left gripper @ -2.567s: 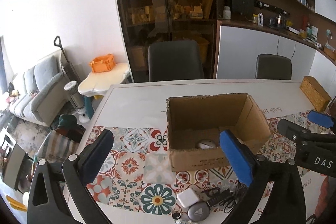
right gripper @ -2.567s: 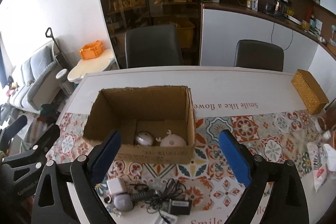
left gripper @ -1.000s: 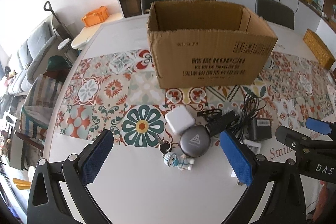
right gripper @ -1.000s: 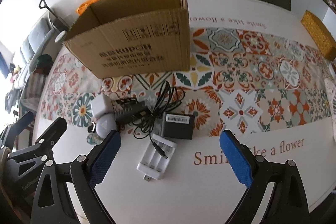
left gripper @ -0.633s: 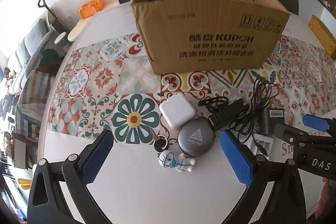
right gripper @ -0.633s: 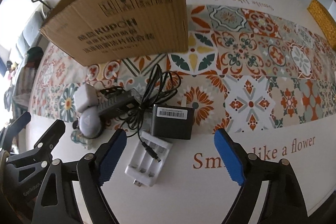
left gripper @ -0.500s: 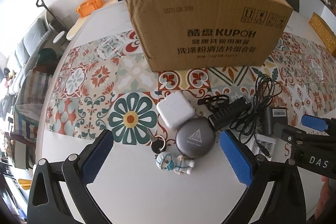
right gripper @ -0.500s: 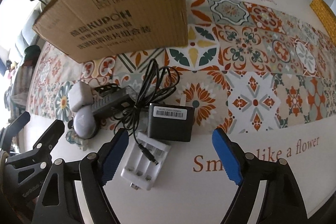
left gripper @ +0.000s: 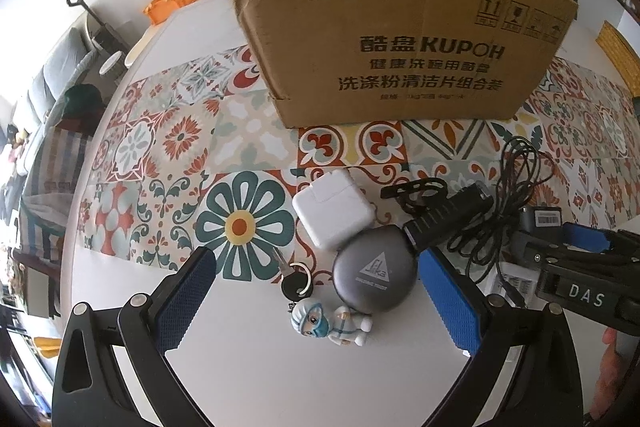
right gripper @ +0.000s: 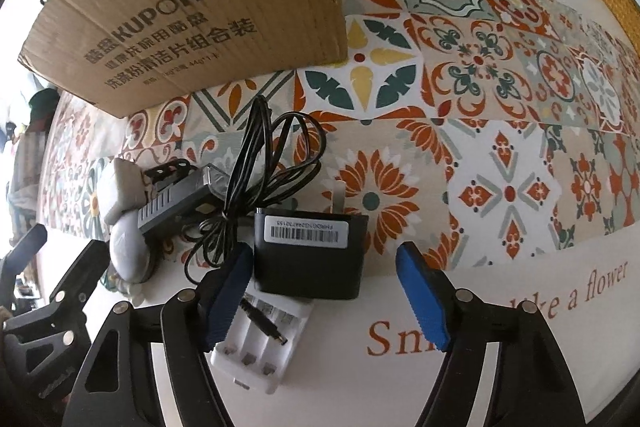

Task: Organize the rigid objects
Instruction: 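Grasp the black adapter with the right tool while the left tool grasps the grey Sika puck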

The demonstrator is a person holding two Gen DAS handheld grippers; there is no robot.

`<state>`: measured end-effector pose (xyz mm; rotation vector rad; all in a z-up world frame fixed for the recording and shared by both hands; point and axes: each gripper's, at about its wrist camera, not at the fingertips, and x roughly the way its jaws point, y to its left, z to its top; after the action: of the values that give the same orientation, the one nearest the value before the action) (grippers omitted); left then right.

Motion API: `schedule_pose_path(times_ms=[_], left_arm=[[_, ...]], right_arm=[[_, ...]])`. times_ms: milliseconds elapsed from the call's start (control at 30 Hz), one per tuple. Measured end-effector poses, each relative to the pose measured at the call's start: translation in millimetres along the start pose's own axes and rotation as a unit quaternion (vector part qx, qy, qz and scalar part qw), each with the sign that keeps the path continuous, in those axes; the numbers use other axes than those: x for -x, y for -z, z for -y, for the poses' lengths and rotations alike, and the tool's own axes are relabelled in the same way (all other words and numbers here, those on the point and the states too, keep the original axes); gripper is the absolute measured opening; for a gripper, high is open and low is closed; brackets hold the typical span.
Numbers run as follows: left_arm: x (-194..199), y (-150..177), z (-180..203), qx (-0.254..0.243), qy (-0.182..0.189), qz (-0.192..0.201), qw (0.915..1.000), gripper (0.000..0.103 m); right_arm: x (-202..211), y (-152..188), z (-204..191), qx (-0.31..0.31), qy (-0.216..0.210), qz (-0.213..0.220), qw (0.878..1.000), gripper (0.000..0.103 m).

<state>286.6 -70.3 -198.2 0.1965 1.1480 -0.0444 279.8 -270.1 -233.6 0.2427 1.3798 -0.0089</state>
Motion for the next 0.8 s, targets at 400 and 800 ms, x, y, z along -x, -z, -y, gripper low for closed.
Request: schedule_pose_path(times_ms=[400,800], left_arm=[[-4,7,-5,0.005,0.007,-0.001,1.0000,0.103],[21,22,-3,-0.007,0.016,0.047,0.9987,0.103]], right_arm=[[-16,-7,-17,0.017,0.034,0.021,0.999,0.055],[13,15,-10,0.001,0.020,0.063,0.998,0.055]])
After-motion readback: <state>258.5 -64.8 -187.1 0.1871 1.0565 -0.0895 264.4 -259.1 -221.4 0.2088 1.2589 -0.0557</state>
